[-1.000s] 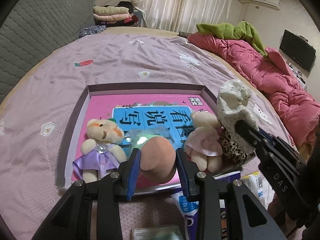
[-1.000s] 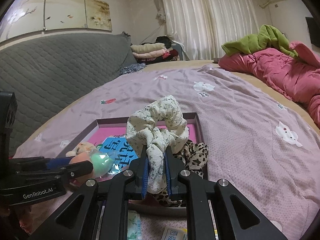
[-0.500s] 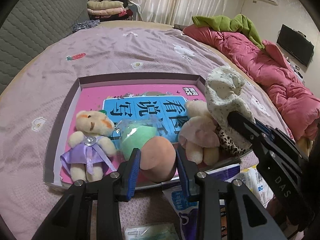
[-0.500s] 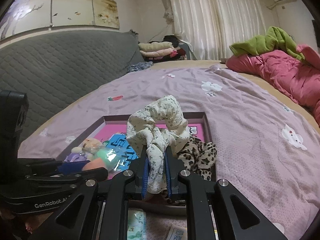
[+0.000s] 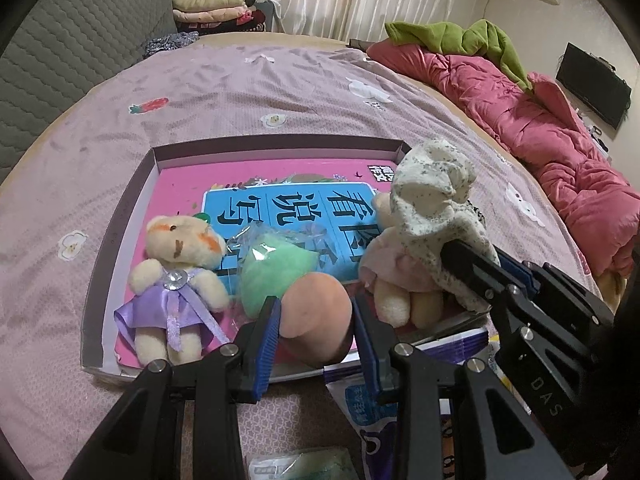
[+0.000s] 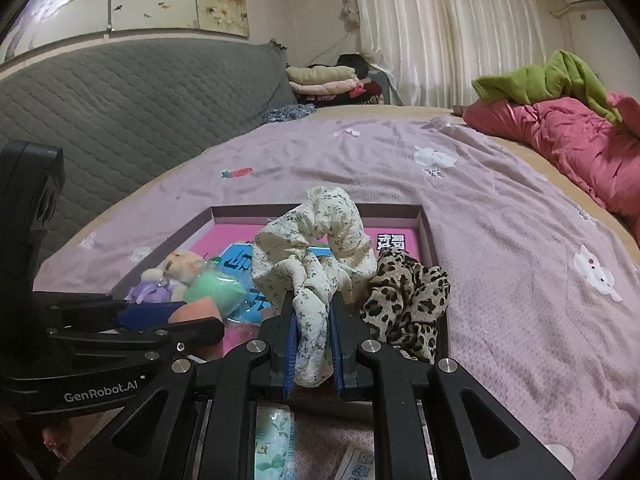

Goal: Organize soft objects
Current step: 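Lower the floral scrunchie beside the pink-dressed bear and open the right tool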

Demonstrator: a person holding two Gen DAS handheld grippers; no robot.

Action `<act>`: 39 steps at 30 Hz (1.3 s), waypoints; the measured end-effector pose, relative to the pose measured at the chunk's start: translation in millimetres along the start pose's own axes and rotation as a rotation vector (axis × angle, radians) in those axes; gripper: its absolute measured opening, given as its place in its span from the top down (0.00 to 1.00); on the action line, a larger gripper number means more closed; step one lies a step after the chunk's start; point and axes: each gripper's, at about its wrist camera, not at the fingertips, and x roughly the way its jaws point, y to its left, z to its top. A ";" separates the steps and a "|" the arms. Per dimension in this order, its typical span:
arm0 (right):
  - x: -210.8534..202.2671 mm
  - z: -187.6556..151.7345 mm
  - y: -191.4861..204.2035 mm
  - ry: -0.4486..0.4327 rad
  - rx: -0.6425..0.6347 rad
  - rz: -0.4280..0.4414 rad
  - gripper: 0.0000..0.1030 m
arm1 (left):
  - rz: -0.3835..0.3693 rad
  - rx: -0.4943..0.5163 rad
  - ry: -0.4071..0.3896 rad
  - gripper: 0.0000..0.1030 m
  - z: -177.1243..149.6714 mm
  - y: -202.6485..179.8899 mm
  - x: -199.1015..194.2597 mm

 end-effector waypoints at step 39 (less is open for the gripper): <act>-11.8 -1.5 -8.1 -0.036 0.036 0.032 0.49 | 0.016 -0.004 0.012 0.63 2.9 -1.0 6.0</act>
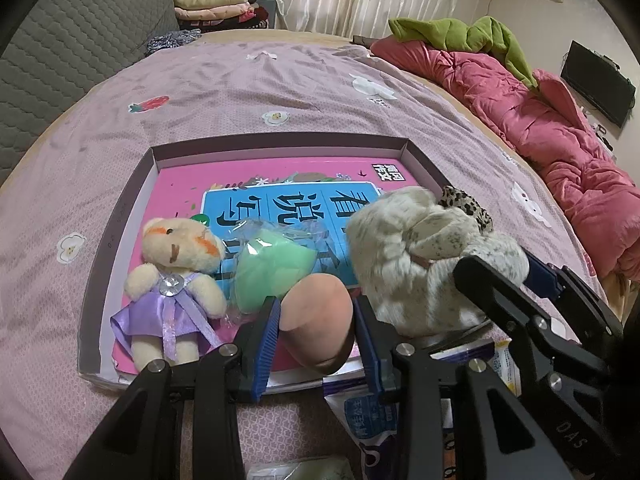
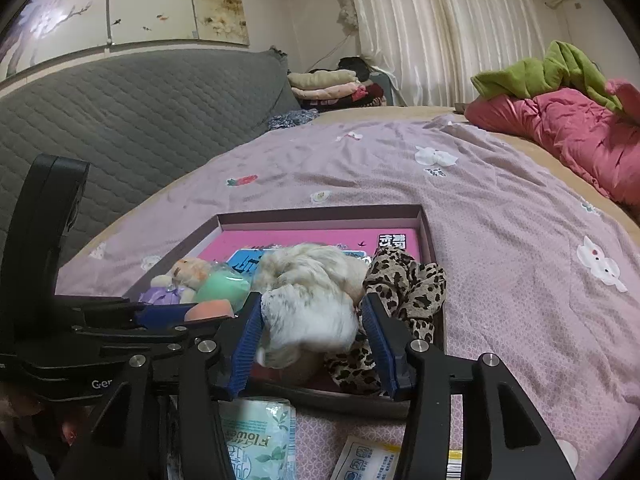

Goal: Organize soft objects
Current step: 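Lower the floral scrunchie beside the pink-dressed bear and open the right tool, then lower the orange sponge next to the green sponge and open the left tool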

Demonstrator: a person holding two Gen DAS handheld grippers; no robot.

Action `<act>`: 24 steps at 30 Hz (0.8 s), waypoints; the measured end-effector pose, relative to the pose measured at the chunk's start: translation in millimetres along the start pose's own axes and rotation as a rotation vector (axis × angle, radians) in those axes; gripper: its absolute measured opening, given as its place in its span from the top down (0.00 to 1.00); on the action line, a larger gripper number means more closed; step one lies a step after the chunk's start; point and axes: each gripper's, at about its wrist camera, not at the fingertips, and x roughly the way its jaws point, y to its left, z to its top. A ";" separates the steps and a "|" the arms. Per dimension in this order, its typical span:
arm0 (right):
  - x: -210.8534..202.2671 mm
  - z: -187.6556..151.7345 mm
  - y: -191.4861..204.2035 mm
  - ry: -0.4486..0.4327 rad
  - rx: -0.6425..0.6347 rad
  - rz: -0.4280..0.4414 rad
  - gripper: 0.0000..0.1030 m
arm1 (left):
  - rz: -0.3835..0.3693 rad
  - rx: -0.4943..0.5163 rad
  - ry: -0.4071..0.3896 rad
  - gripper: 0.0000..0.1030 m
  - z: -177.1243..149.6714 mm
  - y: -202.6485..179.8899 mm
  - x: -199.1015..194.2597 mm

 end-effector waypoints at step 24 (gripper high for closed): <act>-7.2 -0.2 -14.3 -0.022 0.051 -0.021 0.40 | 0.022 0.000 0.005 0.62 0.3 -0.6 3.3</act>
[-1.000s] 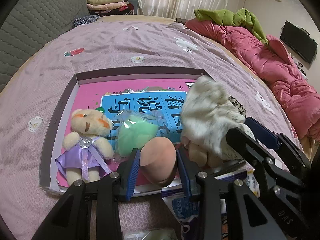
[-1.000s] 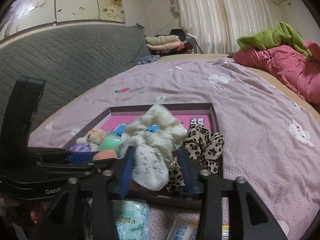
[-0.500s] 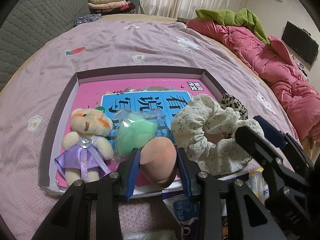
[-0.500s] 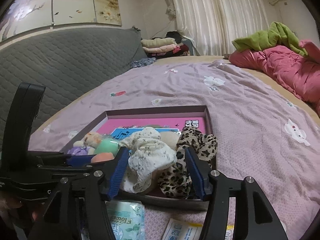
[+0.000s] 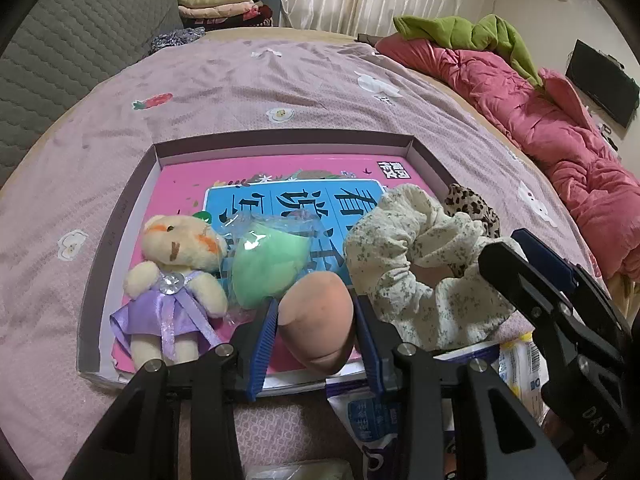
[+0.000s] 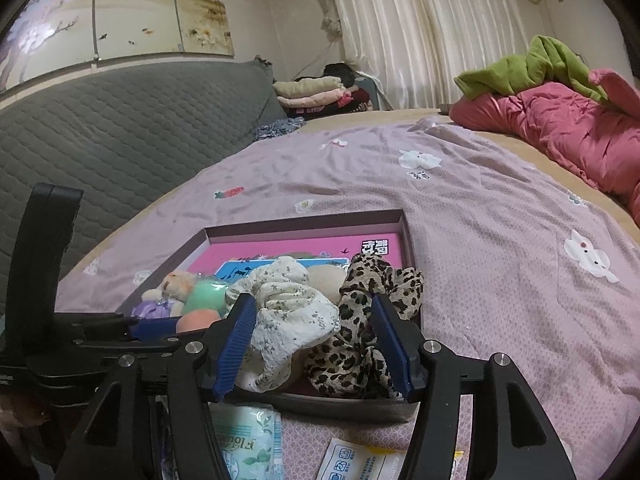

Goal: Organize soft objects
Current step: 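Lower the orange sponge next to the green sponge and open the left tool, then withdraw both open tools from the box toward the remaining packets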

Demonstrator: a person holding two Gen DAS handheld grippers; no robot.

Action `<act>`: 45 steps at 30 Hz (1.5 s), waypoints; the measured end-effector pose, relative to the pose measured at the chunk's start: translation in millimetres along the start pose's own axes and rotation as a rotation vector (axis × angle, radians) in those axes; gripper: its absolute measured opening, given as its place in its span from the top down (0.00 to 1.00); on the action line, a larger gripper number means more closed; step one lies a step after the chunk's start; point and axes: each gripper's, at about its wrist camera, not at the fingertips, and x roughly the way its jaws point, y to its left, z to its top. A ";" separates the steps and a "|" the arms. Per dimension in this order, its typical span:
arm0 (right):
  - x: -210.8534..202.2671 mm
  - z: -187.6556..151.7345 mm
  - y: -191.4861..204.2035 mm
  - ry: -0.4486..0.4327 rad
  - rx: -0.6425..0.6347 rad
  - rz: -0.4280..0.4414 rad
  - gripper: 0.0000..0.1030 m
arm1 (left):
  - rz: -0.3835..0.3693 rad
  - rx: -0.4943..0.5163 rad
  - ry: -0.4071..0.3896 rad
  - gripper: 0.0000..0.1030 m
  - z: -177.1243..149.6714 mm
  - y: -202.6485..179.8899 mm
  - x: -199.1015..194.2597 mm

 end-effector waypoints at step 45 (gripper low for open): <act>-22.7 -4.4 -11.6 -0.019 0.023 -0.048 0.33 | -0.042 -0.041 -0.034 0.59 -14.1 9.6 -54.2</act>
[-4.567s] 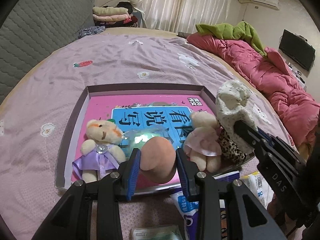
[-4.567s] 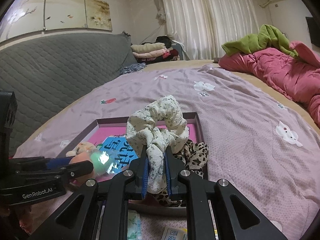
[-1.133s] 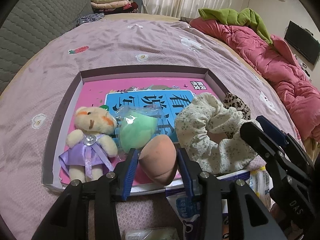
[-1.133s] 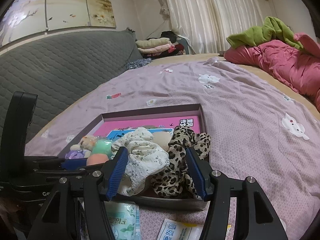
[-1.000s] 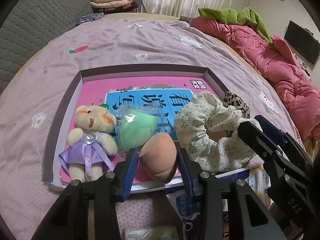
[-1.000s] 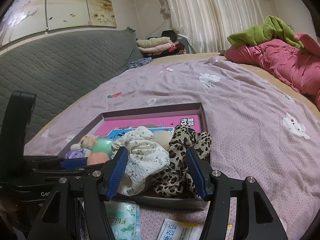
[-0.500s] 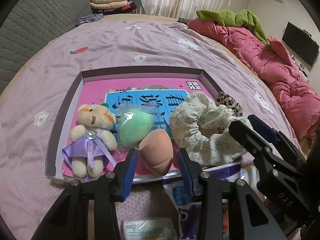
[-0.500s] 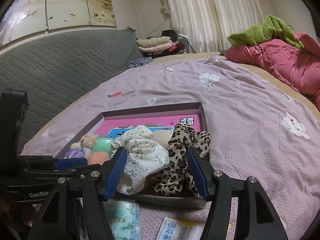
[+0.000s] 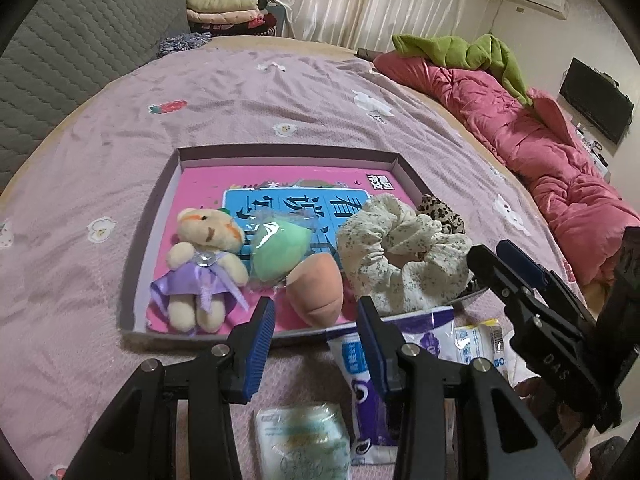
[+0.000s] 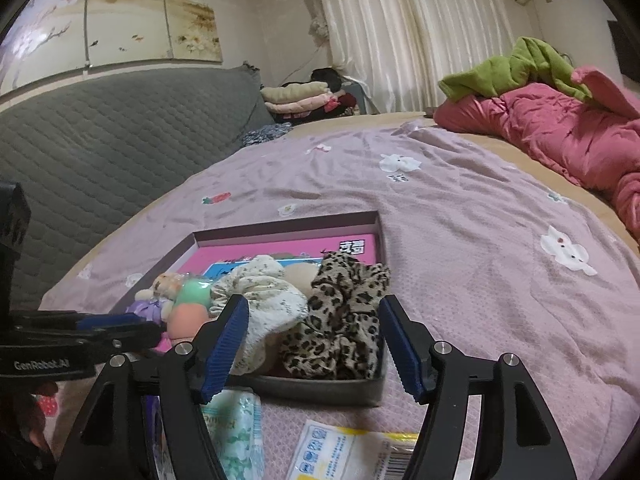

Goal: Organize soft objects
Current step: 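Withdraw both open tools from the box toward the remaining packets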

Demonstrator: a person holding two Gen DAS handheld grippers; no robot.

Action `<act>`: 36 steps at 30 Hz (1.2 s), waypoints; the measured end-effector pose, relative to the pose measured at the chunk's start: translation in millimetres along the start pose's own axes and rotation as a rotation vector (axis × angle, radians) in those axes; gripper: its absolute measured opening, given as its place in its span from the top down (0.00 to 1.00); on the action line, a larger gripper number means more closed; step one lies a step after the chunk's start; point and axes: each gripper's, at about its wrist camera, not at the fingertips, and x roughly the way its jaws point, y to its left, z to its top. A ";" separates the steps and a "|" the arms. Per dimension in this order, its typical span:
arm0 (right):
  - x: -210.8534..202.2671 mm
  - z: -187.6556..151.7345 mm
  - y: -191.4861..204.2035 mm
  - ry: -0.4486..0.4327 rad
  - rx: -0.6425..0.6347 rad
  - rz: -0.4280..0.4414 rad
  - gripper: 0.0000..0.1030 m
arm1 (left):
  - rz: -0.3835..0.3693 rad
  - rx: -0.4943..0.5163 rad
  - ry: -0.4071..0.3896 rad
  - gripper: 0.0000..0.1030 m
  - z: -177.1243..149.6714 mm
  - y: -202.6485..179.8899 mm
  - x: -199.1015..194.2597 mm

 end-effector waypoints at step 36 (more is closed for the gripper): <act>-50.5 -24.4 8.0 0.067 0.045 -0.094 0.32 | -0.070 -0.032 0.042 0.59 -35.8 0.4 -36.6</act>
